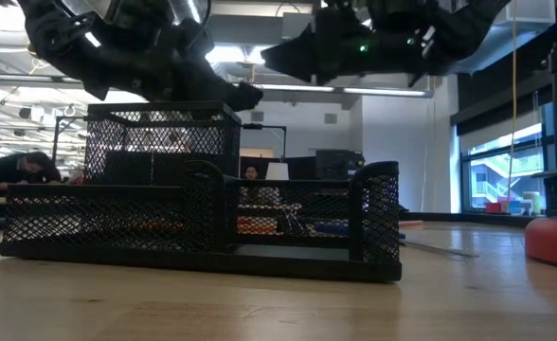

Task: Pick and place office supplies into organizer
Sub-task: Put the right black clip binder into the desk organizer

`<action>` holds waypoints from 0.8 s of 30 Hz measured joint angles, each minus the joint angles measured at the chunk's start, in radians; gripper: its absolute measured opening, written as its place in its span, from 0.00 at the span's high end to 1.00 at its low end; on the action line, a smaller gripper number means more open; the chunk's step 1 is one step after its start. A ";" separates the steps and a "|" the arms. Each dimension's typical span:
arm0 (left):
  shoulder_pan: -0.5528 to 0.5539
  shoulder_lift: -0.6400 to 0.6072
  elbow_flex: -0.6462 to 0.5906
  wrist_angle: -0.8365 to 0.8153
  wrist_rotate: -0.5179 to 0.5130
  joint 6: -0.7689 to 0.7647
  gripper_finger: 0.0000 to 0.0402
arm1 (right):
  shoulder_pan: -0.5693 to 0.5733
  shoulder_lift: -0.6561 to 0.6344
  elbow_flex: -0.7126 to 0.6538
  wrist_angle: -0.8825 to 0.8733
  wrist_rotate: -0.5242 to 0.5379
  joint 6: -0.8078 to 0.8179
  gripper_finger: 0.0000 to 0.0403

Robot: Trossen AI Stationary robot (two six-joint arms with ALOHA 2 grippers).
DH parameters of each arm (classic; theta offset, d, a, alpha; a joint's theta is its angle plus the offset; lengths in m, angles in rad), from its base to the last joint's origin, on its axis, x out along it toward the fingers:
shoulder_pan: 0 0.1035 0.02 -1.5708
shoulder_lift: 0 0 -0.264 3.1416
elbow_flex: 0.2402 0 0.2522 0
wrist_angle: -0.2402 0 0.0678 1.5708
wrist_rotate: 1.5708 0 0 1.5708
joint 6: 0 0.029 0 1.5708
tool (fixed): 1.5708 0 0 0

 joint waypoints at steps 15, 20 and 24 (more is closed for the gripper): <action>-0.189 -0.164 0.182 -0.577 0.008 0.066 0.97 | -0.001 -0.173 -0.229 -0.073 0.124 0.101 0.50; -0.315 -0.143 0.259 -0.659 -0.005 0.046 0.97 | -0.001 -0.184 -0.251 -0.073 0.160 0.104 0.50; -0.422 -0.134 0.288 -0.685 -0.068 0.026 0.97 | -0.007 -0.184 -0.259 -0.076 0.184 0.106 0.50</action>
